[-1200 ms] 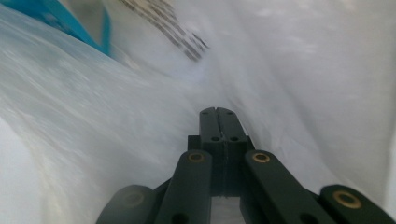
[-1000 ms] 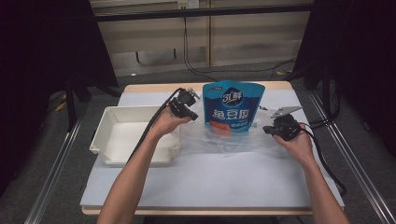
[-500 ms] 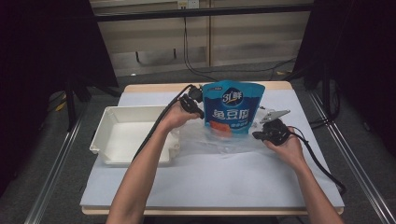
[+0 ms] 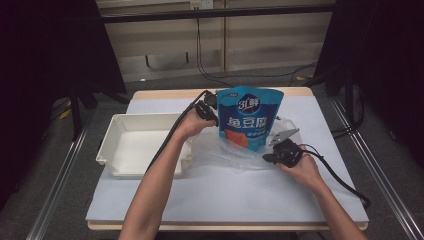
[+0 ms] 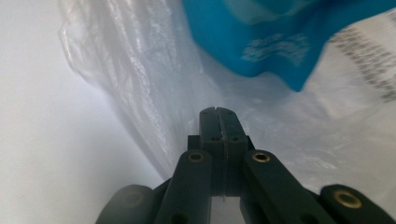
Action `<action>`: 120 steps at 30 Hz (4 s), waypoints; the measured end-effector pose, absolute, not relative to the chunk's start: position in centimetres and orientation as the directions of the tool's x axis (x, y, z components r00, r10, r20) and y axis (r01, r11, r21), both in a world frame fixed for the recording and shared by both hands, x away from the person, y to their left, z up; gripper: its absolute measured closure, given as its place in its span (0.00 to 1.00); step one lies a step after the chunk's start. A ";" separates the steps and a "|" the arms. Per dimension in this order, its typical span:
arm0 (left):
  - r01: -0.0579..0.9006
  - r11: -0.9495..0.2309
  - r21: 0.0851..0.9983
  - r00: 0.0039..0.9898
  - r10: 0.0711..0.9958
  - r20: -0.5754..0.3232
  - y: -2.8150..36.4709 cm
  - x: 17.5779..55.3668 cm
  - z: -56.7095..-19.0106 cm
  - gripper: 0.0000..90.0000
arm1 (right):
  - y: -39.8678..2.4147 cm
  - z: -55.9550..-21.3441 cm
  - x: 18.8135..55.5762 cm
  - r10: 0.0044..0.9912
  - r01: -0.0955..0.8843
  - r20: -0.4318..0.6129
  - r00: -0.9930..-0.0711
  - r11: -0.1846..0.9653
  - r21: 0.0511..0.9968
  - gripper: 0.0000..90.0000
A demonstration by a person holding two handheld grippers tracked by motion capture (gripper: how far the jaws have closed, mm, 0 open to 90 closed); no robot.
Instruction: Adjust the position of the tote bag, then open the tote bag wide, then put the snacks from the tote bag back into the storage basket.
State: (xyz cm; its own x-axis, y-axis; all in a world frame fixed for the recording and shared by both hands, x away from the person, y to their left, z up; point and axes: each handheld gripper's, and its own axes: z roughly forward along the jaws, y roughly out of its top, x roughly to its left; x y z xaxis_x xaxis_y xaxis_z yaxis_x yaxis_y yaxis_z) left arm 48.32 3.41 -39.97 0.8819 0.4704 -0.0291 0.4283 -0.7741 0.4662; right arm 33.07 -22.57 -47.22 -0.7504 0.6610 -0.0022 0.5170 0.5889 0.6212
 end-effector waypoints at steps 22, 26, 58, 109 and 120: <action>0.401 -0.672 0.623 0.881 0.470 -0.061 6.5 46.1 -38.8 0.94 | -23.5 -45.7 30.2 0.723 0.490 0.003 -0.691 0.465 0.737 1.00; 0.376 -0.672 0.638 0.891 0.451 -0.049 7.0 45.3 -38.7 0.90 | -24.1 -44.9 29.7 0.755 0.483 -0.009 -0.656 0.429 0.763 1.00; 0.333 -0.543 0.771 0.886 0.460 -0.058 10.1 42.8 -36.2 0.48 | -27.2 -43.8 21.2 0.794 0.446 0.078 -0.603 0.254 0.858 0.29; 0.142 -0.677 0.722 0.960 0.271 0.065 5.8 43.2 -26.7 0.48 | -25.2 -46.2 17.6 0.736 0.488 0.118 -0.666 0.310 0.816 0.27; 0.145 -0.704 0.695 0.969 0.244 0.046 4.5 44.6 -27.6 0.57 | -24.9 -46.3 17.7 0.730 0.489 0.110 -0.674 0.329 0.808 0.27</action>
State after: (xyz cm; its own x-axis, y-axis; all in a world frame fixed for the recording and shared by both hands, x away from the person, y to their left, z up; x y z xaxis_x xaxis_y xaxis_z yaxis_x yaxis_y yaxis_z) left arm 44.61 4.47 -27.62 0.9687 0.2442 0.0458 0.1446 -0.7040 0.6954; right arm 17.72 -24.95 -46.27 -0.6740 0.7305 0.1105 0.4890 0.3290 0.8079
